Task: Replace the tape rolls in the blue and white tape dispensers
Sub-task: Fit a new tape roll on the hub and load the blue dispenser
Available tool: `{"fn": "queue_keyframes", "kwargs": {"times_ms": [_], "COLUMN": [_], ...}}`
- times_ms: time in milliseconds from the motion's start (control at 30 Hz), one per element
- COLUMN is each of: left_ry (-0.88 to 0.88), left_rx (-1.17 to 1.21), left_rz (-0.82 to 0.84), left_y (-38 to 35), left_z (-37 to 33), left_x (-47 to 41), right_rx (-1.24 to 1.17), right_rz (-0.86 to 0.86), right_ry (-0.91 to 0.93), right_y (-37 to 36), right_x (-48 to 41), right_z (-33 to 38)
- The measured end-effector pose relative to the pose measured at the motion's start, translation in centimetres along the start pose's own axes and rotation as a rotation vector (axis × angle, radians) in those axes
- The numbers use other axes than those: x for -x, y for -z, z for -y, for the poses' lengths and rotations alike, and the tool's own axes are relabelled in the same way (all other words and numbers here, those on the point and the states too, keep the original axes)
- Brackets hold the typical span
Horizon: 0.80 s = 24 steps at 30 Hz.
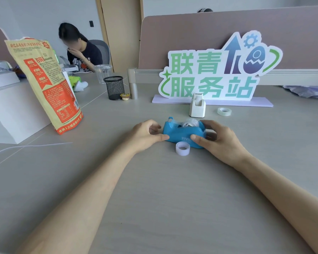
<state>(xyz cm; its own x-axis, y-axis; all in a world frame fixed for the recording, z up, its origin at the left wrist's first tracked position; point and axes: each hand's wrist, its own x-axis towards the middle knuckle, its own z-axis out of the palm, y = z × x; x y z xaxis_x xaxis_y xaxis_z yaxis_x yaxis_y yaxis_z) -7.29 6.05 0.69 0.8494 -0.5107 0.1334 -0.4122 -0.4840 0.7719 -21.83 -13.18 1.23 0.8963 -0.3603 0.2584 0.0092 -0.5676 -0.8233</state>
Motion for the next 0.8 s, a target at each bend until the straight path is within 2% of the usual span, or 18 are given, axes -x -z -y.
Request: {"fn": "queue_keyframes", "kwargs": {"times_ms": [100, 300, 433, 600, 700, 800], "left_ry": [-0.058, -0.142, -0.142, -0.110, -0.114, -0.105], "left_rx": [-0.125, -0.058, -0.031, -0.013, -0.017, -0.032], "left_rz": [-0.174, -0.028, 0.018, 0.085, 0.138, 0.104], "left_y": [-0.9, -0.9, -0.7, -1.1, -1.3, -1.5], "left_z": [-0.2, -0.7, -0.7, -1.3, -1.4, -0.9], "left_x": [0.4, 0.7, 0.8, 0.6, 0.1, -1.3], "right_rx": [-0.098, -0.104, 0.012, 0.308, 0.343, 0.420], "right_rz": [0.091, 0.099, 0.048, 0.106, 0.104, 0.123], "right_ry": [0.017, 0.090, 0.070, 0.088, 0.152, 0.156], "right_y": [0.5, 1.0, 0.4, -0.8, -1.7, -2.3], "right_x": [0.2, -0.1, -0.4, -1.3, -2.4, -3.9], "right_z": [-0.4, -1.0, -0.9, -0.2, -0.4, -0.5]}}
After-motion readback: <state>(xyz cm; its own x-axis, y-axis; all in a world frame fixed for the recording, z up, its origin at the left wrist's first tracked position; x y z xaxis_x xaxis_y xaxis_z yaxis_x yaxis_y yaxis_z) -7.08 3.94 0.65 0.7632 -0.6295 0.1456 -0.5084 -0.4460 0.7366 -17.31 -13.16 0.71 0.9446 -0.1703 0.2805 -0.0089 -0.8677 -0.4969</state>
